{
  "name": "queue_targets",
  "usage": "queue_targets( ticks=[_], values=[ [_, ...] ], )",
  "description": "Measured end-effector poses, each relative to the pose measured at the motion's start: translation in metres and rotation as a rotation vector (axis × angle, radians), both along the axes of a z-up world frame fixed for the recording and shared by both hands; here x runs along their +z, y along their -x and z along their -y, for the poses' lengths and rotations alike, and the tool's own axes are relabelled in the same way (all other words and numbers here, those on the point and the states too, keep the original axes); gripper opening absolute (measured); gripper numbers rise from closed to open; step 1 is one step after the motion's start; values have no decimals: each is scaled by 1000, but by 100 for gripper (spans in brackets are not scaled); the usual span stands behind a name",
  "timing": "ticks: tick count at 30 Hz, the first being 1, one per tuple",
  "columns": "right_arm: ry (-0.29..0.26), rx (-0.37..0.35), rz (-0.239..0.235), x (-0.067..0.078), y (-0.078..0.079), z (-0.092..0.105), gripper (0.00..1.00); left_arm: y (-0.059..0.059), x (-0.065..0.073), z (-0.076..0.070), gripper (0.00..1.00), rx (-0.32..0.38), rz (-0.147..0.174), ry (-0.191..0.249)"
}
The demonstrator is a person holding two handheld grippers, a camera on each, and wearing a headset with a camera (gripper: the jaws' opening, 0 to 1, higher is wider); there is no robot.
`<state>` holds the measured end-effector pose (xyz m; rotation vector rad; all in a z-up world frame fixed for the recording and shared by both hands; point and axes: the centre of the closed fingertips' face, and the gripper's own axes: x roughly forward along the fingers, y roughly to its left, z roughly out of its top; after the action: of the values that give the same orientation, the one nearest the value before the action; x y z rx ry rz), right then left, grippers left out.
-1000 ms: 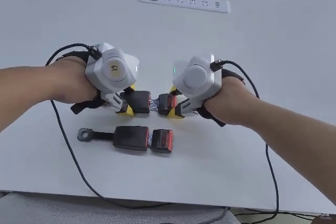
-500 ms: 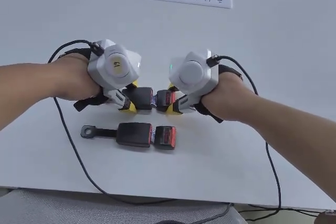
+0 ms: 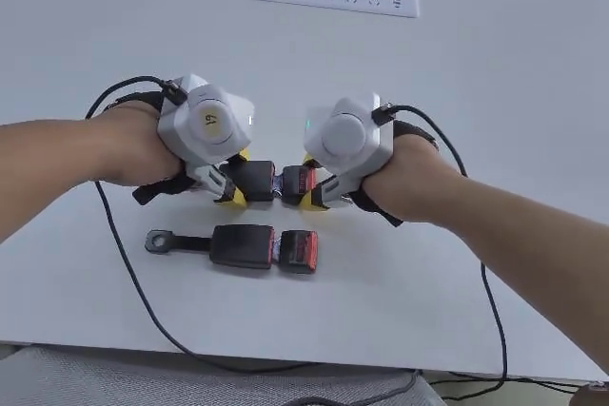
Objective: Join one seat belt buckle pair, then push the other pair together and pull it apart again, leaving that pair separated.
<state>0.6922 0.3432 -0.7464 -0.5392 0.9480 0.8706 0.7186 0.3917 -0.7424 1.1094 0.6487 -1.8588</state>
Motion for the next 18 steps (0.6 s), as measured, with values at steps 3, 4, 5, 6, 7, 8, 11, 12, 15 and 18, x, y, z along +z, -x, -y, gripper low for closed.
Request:
queue_targets(
  ticks=[3, 4, 5, 6, 7, 8, 11, 12, 15, 18],
  values=[
    [-1, -1, 1, 0, 1, 0, 31, 0, 0, 0, 33, -1, 1, -1],
    [2, -1, 2, 0, 2, 0, 31, 0, 0, 0, 33, -2, 1, 0],
    [7, -1, 2, 0, 3, 0, 31, 0, 0, 0, 33, -3, 1, 2],
    [8, -4, 2, 0, 3, 0, 31, 0, 0, 0, 33, -3, 1, 3],
    [6, -9, 2, 0, 3, 0, 31, 1, 0, 0, 33, -2, -1, 4],
    [3, -12, 1, 0, 4, 1, 31, 1, 0, 0, 33, -2, -1, 5],
    [0, -19, -1, 1, 6, 2, 31, 1, 0, -1, 33, 0, 2, 1],
    [1, -21, -3, 1, 7, 3, 31, 1, 0, -1, 33, -1, 4, -2],
    [4, -26, -9, 0, 8, 4, 31, 1, 0, -1, 33, -3, 6, -3],
    [12, -22, -11, 1, 11, 9, 31, 2, 1, -1, 33, -1, 5, -2]
  ],
)
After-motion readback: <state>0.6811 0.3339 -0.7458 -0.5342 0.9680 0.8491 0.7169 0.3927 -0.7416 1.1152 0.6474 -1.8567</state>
